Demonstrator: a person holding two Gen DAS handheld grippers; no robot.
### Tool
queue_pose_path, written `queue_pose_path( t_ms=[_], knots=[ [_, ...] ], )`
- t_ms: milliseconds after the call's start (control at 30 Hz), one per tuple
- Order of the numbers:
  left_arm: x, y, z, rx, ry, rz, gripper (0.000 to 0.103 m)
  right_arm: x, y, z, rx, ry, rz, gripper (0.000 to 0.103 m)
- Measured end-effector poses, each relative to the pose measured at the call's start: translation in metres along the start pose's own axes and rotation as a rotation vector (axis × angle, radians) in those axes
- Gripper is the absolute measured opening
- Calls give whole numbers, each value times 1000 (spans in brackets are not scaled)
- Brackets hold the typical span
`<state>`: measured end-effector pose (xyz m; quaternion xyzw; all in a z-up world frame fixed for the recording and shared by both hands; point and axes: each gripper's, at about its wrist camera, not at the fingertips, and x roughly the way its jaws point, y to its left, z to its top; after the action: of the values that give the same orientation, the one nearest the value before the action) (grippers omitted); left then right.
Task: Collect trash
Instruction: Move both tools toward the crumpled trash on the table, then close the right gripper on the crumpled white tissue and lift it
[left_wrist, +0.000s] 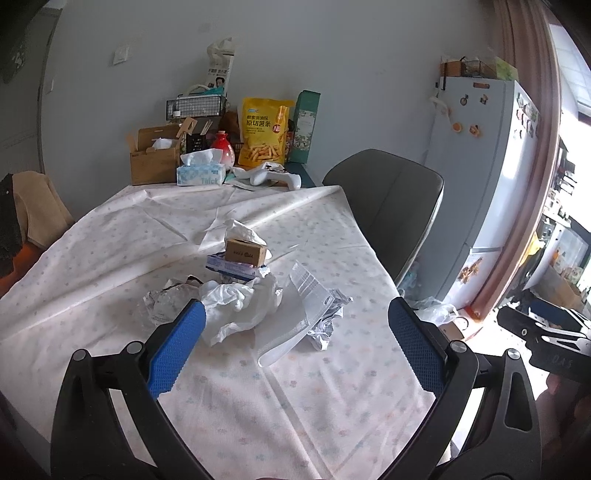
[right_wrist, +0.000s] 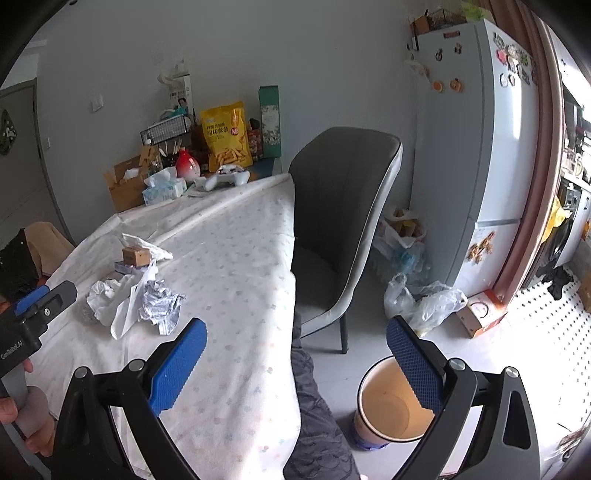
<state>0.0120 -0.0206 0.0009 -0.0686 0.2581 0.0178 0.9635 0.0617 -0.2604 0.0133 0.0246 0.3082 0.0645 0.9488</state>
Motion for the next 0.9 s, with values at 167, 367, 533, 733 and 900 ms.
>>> queue_pose_path(
  t_ms=[167,367,533,733,900],
  knots=[
    [-3,2,1,-5,-6,-10,98,-4,3,2,-5,-4,1,95],
    [-9,11,4,-22,-15,-10,98,-6,4,6,13,-14,8,96],
    [-15,21,8,-29,-31,12,98,-7,16,12,-18,-28,47,96],
    [-20,46,12,-70,-43,53,98,-2,44,23,-94,-41,127,96],
    [-23,75,11,-102,-49,97,98,11,72,28,-135,-9,209,96]
  ],
)
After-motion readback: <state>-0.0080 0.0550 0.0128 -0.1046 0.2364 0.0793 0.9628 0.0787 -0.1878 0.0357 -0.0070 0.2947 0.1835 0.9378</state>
